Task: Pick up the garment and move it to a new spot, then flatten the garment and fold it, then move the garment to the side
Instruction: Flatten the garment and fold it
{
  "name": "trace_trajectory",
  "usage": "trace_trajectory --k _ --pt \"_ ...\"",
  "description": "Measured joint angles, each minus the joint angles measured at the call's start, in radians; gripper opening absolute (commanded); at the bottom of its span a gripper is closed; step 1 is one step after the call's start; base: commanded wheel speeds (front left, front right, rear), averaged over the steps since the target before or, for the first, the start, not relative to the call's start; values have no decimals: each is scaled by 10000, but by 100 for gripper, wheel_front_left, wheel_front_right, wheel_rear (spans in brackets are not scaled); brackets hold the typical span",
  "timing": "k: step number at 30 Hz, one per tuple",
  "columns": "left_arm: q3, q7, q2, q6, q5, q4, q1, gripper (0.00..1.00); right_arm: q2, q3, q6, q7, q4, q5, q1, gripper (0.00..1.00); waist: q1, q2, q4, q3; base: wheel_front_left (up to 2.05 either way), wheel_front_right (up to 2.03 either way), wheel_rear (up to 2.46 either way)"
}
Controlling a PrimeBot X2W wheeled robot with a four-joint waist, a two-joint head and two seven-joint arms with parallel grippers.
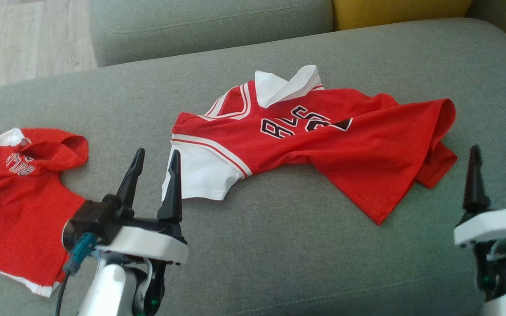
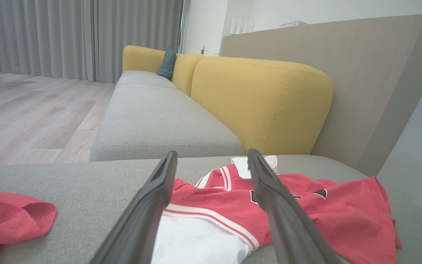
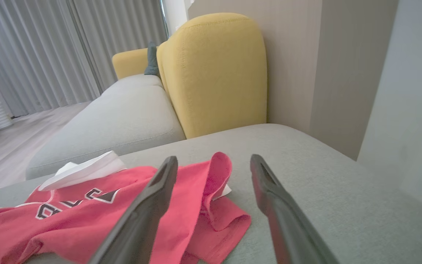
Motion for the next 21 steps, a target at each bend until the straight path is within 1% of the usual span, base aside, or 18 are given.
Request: trace_trajectory --k 3,10,16,21 --pt "0 0 0 27 -86 -6 3 100 146 345 0 -224 -192 100 378 100 0 0 -39 2 0 0 0" --pt "-4 0 0 27 -105 67 3 100 146 905 0 -652 -203 351 599 100 0 0 -75 79 0 0 0" --pt "-27 0 0 33 -159 566 -15 100 146 1214 0 -849 -128 351 599 100 0 0 -161 133 0 0 0" --pt "-180 0 0 44 -153 1292 -218 100 144 1394 0 -993 29 349 599 100 0 0 -232 204 0 0 0"
